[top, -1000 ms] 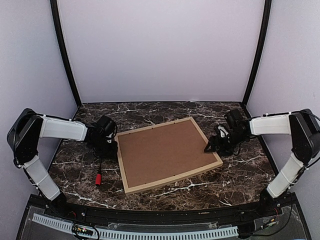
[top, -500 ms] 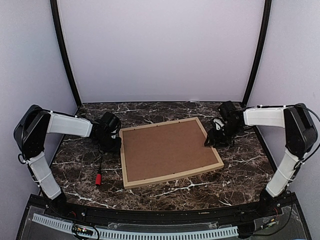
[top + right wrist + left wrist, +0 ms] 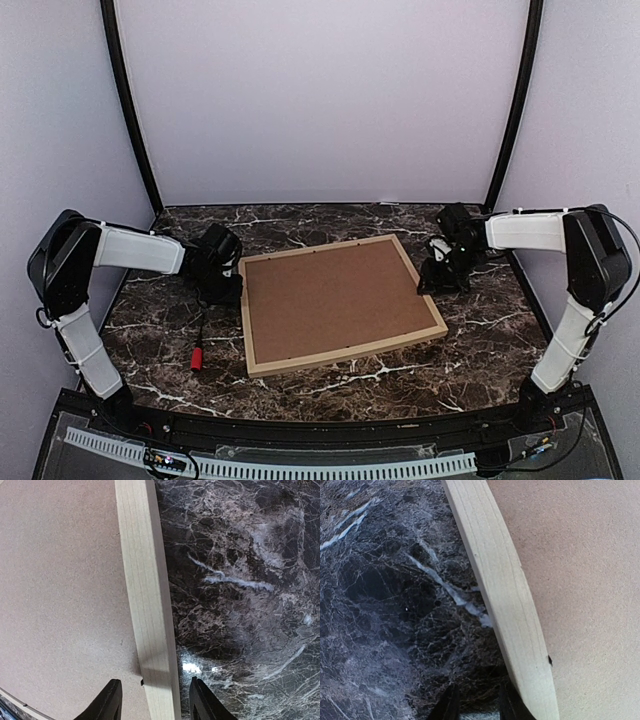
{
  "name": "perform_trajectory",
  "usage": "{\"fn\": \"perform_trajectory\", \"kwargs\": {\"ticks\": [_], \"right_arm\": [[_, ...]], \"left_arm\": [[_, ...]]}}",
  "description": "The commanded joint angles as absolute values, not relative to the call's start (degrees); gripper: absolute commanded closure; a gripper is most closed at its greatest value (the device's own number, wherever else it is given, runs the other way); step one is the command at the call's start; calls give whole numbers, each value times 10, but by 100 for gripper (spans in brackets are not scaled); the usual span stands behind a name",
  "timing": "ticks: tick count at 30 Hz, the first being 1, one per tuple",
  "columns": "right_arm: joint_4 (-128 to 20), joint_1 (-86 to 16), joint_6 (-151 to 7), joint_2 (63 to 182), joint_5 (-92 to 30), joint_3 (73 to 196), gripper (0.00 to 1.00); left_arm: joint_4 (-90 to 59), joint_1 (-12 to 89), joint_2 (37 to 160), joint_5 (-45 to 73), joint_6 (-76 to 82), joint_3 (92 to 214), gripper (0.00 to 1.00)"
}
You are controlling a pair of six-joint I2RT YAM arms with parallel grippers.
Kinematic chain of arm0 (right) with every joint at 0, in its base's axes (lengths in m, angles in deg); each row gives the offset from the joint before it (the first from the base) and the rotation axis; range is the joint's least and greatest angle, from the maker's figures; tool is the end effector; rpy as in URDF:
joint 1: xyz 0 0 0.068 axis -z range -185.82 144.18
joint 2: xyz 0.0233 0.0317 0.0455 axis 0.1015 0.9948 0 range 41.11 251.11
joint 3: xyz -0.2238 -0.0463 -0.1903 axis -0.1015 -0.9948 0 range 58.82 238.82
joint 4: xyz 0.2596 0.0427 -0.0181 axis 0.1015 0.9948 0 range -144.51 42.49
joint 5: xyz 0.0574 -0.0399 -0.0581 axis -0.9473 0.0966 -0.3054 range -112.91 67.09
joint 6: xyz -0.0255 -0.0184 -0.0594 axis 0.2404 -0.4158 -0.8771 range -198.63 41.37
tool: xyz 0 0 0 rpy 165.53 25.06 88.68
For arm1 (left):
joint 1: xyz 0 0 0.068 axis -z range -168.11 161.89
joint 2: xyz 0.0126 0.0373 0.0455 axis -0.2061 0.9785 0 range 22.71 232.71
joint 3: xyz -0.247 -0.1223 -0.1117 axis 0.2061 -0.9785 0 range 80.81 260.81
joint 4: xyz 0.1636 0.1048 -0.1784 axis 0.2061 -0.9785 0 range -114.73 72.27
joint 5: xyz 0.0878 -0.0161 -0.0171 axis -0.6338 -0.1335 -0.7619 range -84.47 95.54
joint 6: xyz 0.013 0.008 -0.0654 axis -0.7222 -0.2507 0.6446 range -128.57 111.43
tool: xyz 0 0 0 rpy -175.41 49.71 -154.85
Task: Take the photo out of the frame
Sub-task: Rotate the photo frame at the center of the board.
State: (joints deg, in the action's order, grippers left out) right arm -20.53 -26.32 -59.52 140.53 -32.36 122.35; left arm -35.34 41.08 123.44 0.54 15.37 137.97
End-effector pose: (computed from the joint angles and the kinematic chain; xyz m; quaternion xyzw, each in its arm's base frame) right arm 0.3215 0.1296 0.1834 -0.0262 0.9810 0.1353 0.1364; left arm 0.3130 -0.1694 0.1591 0.0335 0.9671 -0.0735 0.2413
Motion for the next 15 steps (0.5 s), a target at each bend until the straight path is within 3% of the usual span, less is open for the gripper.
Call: {"fn": "perform_trajectory", "kwargs": {"ticks": [1, 9, 15], "right_arm": [[-196, -259, -615, 1403, -325, 1225, 53], [-226, -252, -614, 1413, -343, 1206, 54], [-231, -247, -614, 1420, -343, 1202, 69]], "left_arm": [[-343, 414, 1215, 19, 146, 1378, 70], [-355, 414, 1197, 40, 138, 1383, 68], [-380, 414, 1168, 50, 145, 1382, 64]]}}
